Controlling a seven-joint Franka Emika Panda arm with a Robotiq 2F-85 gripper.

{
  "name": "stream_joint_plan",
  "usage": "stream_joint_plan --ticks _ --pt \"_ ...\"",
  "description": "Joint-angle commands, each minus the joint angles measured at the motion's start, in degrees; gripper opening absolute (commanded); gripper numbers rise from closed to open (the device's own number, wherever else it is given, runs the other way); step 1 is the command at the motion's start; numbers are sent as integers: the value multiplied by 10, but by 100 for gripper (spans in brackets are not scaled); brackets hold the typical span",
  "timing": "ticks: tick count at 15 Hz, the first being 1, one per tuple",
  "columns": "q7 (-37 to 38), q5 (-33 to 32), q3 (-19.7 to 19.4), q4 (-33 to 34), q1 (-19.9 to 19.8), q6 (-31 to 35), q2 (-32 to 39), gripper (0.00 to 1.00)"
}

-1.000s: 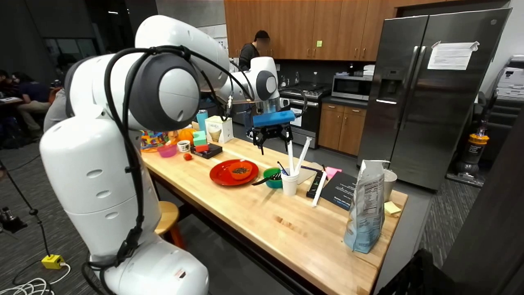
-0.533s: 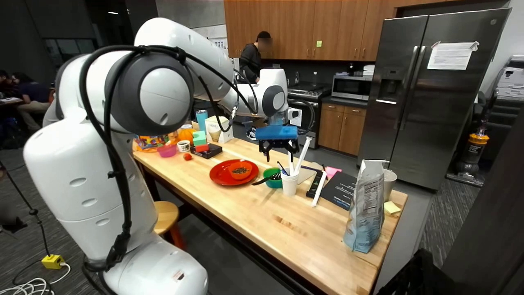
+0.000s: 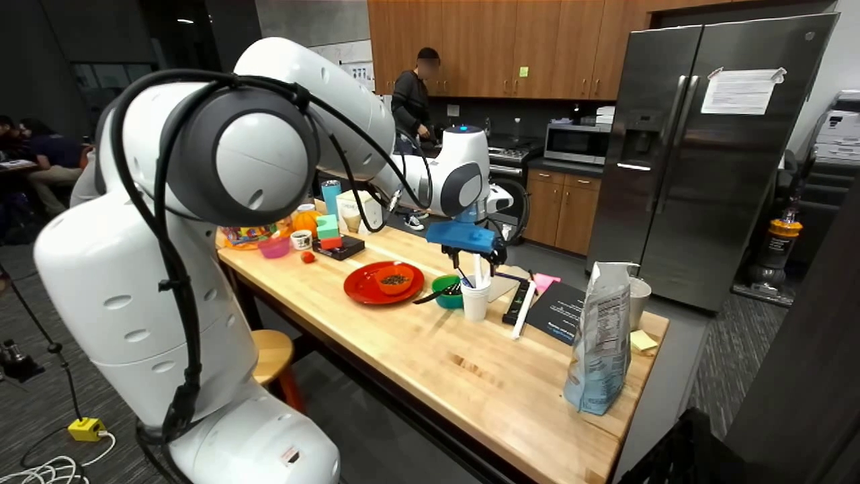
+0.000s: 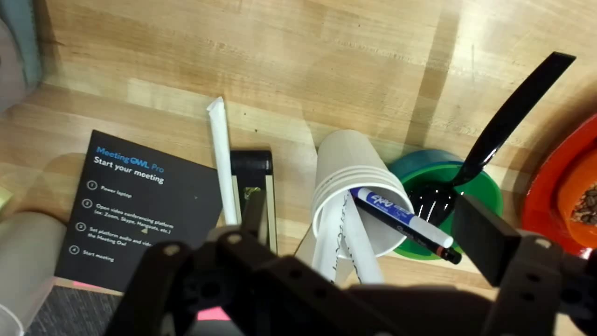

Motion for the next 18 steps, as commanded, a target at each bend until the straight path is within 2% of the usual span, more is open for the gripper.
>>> stream_joint_plan --ticks 1,3,6,11,18 --pt "35 25 -1 -10 0 38 10 100" --pt "64 36 -1 4 -2 56 32 100" --pt "119 13 -2 42 -8 66 71 100" --pt "201 -45 -11 124 -14 30 120 100" --pt "217 -23 -8 177 -8 -13 167 100"
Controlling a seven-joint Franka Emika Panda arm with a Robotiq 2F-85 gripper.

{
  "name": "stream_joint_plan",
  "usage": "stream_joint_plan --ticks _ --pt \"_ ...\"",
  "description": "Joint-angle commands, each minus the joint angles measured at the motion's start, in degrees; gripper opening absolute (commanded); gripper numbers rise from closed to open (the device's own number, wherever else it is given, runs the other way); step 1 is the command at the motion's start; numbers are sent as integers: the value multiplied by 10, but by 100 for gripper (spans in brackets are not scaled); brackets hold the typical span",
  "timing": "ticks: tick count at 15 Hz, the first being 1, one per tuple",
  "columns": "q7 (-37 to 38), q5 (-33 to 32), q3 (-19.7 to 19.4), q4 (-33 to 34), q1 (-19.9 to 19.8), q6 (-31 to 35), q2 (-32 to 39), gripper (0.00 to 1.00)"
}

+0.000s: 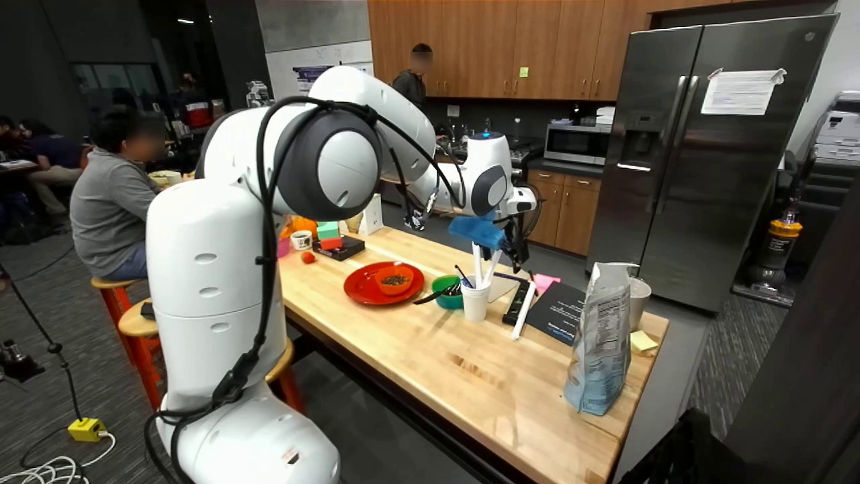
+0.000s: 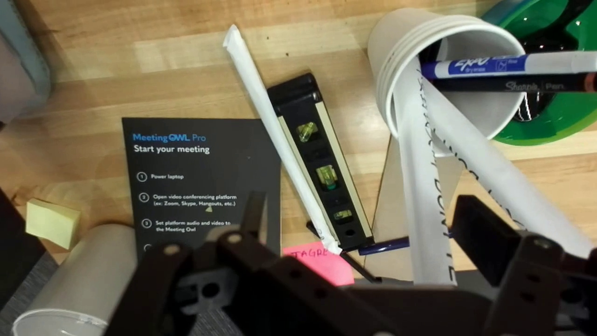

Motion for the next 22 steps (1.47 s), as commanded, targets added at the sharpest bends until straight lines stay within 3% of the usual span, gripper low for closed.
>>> stream_joint_plan --ticks 1,12,22 --pt "6 10 1 31 4 -45 26 100" --pt "49 -6 4 14 28 -98 26 100" --pt "94 -26 3 -33 38 -99 24 100"
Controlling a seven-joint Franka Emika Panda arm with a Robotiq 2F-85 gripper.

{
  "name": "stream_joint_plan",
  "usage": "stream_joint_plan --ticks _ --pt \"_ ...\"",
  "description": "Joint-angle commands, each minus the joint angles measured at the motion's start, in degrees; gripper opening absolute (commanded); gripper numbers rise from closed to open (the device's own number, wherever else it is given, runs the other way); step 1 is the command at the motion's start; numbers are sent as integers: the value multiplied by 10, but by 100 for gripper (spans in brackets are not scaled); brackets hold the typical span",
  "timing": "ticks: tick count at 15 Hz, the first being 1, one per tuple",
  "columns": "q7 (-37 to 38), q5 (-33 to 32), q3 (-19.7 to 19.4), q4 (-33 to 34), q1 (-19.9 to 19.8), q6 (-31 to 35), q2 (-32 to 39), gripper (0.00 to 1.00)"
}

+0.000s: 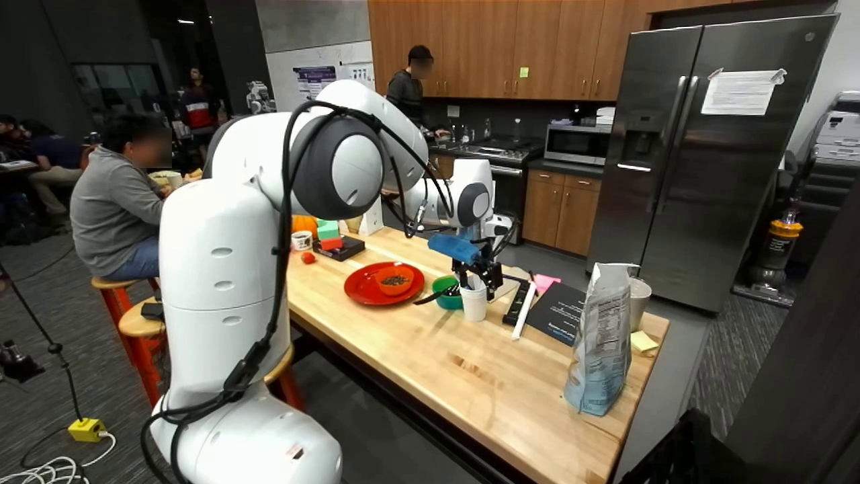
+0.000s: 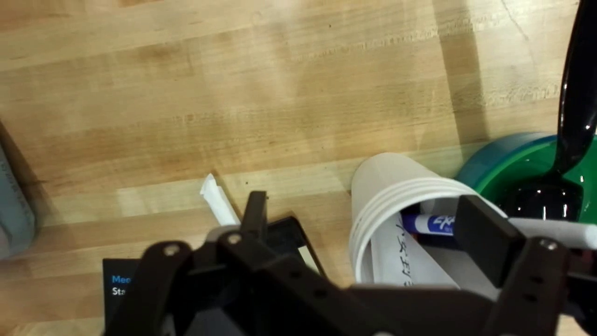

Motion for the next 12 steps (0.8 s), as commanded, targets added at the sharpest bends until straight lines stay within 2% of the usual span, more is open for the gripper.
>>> stream_joint_plan --ticks 1,7,12 --pt "19 -13 -2 -20 1 5 -6 100" --pt "65 -57 -12 -23 2 32 -5 100" --pt "93 -78 -19 -37 0 107 -1 100"
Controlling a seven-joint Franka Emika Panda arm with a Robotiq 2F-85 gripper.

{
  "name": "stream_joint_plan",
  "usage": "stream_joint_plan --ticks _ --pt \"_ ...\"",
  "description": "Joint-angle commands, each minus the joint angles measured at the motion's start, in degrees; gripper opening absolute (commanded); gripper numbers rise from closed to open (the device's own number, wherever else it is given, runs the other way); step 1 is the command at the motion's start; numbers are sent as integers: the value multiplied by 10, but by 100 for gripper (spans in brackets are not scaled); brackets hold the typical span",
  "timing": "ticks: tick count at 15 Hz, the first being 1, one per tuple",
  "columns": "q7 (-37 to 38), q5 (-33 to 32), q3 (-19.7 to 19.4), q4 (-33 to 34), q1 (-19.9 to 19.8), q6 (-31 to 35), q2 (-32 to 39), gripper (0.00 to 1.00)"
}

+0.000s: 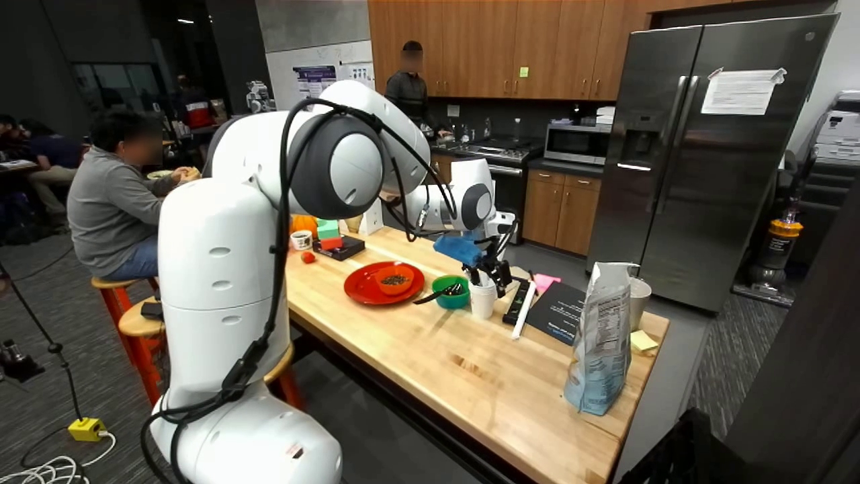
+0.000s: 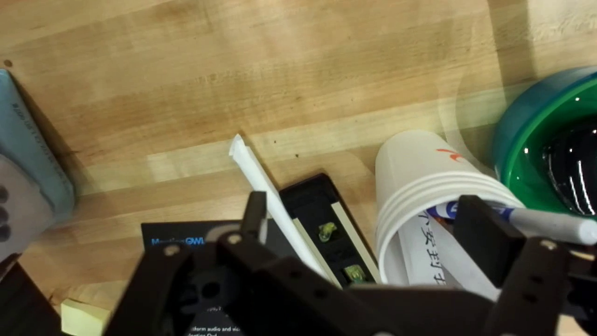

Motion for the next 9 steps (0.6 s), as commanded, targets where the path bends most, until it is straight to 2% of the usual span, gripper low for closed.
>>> stream_joint_plan --ticks 1,9 --pt "24 -21 -11 -26 1 58 1 100" --pt "49 -43 -25 -41 4 119 2 100"
